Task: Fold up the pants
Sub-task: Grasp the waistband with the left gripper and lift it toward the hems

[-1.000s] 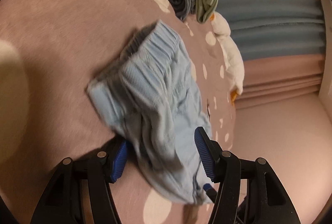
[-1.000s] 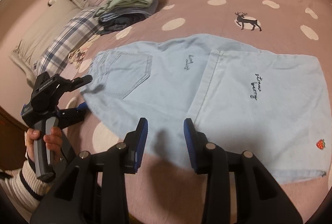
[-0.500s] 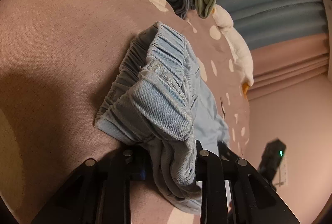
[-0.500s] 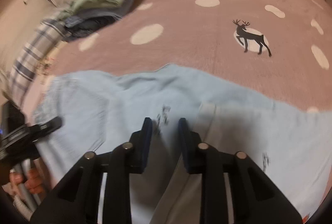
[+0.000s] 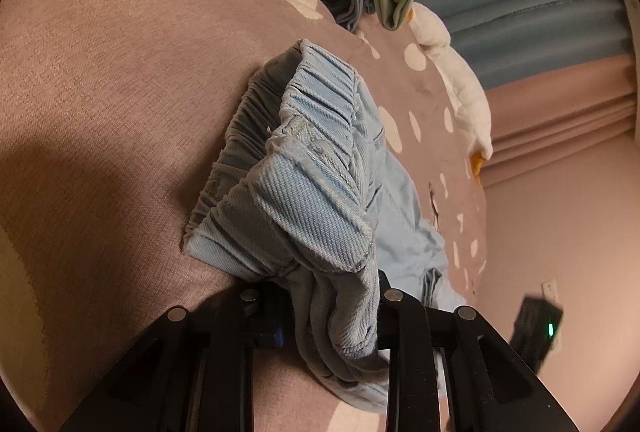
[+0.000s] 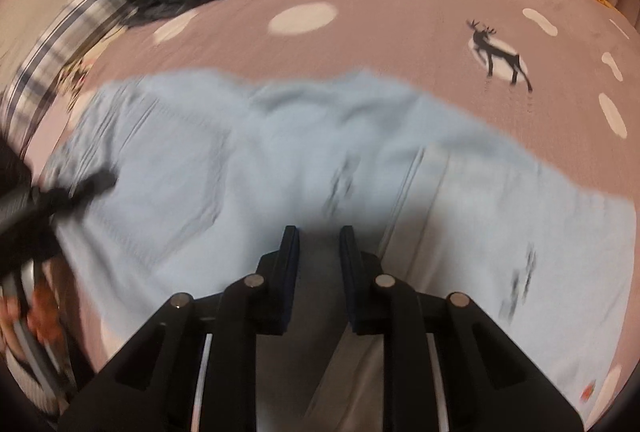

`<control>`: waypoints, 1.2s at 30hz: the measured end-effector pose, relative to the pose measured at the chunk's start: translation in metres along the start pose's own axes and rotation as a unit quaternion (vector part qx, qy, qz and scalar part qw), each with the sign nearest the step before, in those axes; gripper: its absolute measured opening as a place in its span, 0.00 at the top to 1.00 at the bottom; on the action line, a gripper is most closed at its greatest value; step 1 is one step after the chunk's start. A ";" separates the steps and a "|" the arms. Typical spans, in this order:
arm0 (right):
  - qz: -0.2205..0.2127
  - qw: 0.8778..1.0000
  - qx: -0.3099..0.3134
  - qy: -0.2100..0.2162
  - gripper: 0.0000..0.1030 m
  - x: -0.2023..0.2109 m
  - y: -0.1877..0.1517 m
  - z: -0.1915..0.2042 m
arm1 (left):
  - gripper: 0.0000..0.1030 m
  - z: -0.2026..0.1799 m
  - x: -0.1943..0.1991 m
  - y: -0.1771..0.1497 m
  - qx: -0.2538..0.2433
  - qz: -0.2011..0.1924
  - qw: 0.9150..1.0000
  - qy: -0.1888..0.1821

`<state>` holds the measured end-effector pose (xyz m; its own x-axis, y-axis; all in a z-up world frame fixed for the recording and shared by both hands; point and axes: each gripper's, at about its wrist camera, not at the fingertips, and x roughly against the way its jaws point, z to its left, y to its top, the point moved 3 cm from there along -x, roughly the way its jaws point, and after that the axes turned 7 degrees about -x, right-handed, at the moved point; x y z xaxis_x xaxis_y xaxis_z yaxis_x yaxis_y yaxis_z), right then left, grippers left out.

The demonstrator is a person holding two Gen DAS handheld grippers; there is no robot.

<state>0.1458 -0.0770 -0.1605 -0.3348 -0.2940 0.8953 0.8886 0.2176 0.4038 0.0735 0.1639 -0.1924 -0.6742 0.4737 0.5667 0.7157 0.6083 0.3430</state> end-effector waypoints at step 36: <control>-0.097 0.899 -0.331 0.268 0.47 0.061 -0.081 -0.133 | 0.78 -0.228 -0.038 -0.056 -0.360 0.045 0.931 0.041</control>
<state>0.0948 -0.2364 -0.1636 -0.4624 -0.7120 0.5284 0.8810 -0.4364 0.1830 0.1007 -0.0329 -0.0619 -0.6112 0.4340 0.6619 0.7248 -0.0289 0.6883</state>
